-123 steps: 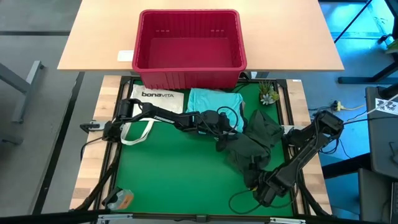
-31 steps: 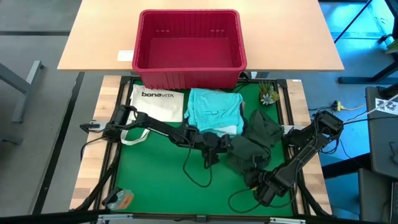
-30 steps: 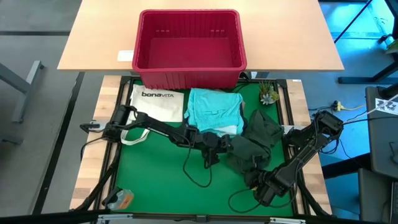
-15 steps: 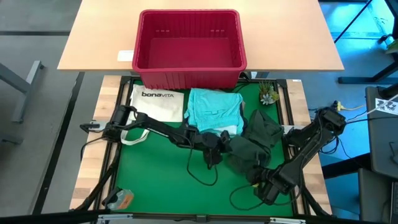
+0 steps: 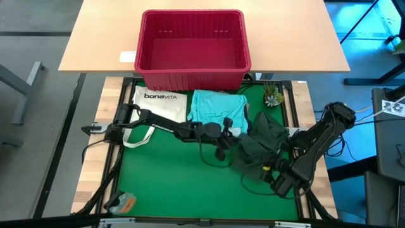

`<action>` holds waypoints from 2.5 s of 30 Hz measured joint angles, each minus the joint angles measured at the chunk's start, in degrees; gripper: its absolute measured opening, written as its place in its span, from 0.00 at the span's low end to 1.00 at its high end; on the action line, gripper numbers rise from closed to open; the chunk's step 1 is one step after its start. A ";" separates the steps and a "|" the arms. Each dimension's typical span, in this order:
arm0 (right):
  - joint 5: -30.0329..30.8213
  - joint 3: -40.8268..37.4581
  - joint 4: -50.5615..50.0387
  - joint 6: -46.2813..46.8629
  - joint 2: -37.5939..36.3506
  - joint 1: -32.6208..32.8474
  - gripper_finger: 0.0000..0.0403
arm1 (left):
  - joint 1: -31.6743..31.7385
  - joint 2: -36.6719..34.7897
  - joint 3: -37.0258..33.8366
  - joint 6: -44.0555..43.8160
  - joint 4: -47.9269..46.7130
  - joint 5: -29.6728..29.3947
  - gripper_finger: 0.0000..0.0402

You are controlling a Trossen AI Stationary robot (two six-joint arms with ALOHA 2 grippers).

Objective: Fold Laundry from Bin
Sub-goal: Fold the green polo shirt from the red laundry bin

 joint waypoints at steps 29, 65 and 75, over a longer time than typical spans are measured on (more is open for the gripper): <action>-8.72 -11.85 -15.98 18.16 -0.43 -0.04 0.00 | 5.58 16.74 17.87 -10.21 11.27 2.60 0.00; -17.39 -8.74 -16.01 10.65 -1.65 -0.05 0.47 | 8.52 19.36 20.40 -16.13 11.33 -0.07 0.40; -19.67 -8.63 -16.00 9.15 -8.50 -0.07 0.49 | 8.04 19.32 26.23 -16.13 10.80 -3.75 0.40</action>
